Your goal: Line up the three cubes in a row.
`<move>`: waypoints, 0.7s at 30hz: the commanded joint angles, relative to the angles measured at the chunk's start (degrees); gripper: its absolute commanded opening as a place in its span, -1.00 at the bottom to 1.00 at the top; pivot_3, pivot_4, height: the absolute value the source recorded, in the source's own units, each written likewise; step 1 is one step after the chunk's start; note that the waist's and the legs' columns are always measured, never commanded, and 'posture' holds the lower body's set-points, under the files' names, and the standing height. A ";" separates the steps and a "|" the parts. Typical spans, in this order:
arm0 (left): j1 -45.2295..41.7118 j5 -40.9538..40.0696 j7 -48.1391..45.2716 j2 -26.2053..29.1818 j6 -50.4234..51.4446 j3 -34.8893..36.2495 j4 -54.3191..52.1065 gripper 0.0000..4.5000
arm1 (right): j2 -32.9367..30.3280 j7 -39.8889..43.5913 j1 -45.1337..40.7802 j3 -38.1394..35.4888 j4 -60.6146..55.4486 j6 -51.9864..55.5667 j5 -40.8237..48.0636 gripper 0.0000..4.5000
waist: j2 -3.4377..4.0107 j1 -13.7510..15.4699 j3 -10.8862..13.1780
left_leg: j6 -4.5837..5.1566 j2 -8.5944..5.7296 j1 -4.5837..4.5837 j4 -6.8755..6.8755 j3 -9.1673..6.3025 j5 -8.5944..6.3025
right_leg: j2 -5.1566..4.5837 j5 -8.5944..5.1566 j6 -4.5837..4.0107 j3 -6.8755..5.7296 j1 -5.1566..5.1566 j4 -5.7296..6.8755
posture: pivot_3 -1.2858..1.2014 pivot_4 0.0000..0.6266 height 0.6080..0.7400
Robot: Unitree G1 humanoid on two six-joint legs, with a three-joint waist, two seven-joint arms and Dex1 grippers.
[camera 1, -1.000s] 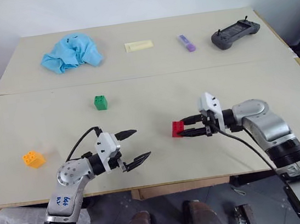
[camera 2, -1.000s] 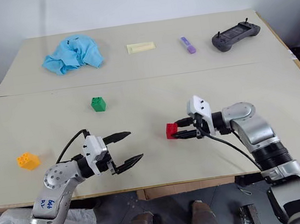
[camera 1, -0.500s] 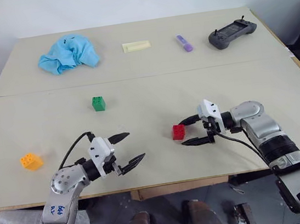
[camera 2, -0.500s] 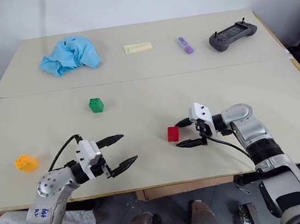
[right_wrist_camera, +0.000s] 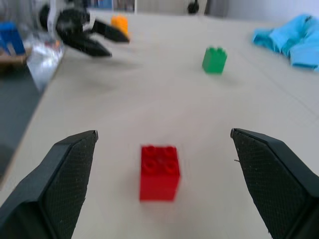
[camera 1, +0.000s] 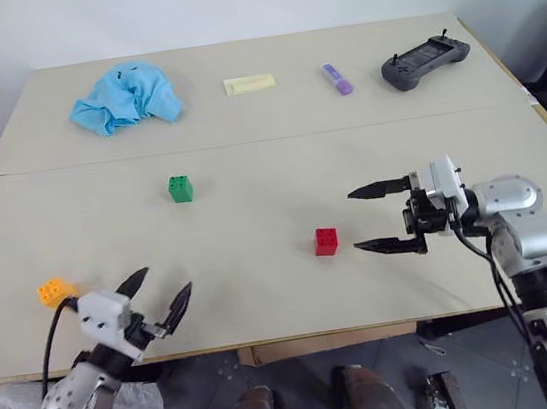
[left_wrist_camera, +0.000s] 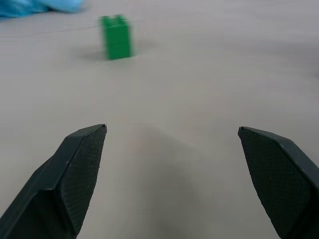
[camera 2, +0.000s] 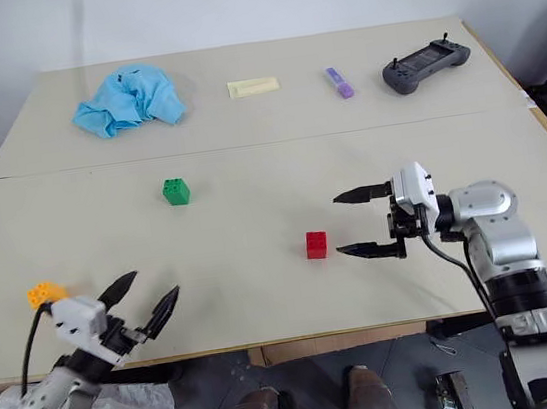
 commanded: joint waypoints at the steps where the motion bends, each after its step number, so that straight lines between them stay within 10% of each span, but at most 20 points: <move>1: 3.60 -2.76 5.24 -4.16 -2.89 6.02 -0.44 1.00 | 7.03 -9.64 3.32 -3.08 -5.19 -0.71 3.52 0.99 | -0.02 -0.05 -0.01 | 0.00 0.00 0.00 0.00 0.00 0.00 | 0.00 0.00 0.00 0.00 0.00 0.01 | 0.03 -0.52 1.00; 9: -1.07 -1.31 8.35 -3.52 1.47 1.65 -4.78 1.00 | 7.92 -14.21 9.37 -4.59 -9.08 -4.01 0.72 0.99 | -0.01 1.69 0.00 | 0.05 -0.10 -0.01 0.03 -0.07 -0.01 | -0.09 0.02 -0.02 -0.04 0.06 -0.01 | 0.03 -0.52 1.00; 21: -37.95 6.42 18.32 -1.08 16.05 -9.31 12.51 1.00 | -0.06 -14.36 12.69 -4.86 -14.05 -1.01 0.11 0.99 | -0.05 0.95 -0.01 | 0.01 -0.09 0.01 0.00 0.12 0.01 | 0.14 0.02 -0.02 -0.28 -0.15 0.49 | 0.03 -0.52 1.00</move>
